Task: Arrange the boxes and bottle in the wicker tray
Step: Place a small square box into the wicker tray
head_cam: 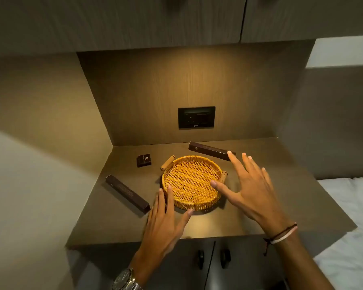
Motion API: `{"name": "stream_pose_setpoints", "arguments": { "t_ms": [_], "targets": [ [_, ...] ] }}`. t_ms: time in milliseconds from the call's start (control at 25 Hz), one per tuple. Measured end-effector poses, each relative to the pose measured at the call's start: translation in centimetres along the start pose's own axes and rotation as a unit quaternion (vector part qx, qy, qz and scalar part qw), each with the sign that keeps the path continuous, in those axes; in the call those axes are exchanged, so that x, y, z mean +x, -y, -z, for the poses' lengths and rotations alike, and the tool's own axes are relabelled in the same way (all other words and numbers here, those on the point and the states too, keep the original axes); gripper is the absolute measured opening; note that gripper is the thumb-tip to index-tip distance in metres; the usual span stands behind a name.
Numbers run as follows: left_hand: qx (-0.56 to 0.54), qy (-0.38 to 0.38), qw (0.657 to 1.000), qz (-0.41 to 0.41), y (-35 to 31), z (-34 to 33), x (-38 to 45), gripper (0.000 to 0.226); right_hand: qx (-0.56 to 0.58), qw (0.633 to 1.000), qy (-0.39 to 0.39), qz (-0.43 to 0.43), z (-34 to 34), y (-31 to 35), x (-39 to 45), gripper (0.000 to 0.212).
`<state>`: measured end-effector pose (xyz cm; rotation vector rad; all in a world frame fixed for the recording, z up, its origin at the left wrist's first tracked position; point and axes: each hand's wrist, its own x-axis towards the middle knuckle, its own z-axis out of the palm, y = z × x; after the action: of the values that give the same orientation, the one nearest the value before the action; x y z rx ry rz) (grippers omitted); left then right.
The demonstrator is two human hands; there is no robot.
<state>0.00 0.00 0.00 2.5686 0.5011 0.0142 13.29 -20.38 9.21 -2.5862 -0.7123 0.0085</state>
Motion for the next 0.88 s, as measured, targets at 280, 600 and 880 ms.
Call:
{"name": "stream_pose_setpoints", "arguments": {
  "t_ms": [280, 600, 880],
  "targets": [
    [0.031, -0.047, 0.998, 0.012, 3.2, -0.4, 4.5, 0.110, 0.014, 1.000, 0.007, 0.003, -0.9, -1.5, 5.2, 0.099],
    [0.024, -0.040, 0.999, -0.016, 5.7, -0.3, 7.0, 0.112, -0.019, 0.987, 0.085, -0.138, -1.1, -8.0, 5.7, 0.048],
    [0.098, -0.017, 0.993, -0.057, 6.2, -0.6, 8.1, 0.119, -0.027, 0.964, 0.125, -0.235, -3.1, -10.4, 4.3, 0.054]
  ]
}}
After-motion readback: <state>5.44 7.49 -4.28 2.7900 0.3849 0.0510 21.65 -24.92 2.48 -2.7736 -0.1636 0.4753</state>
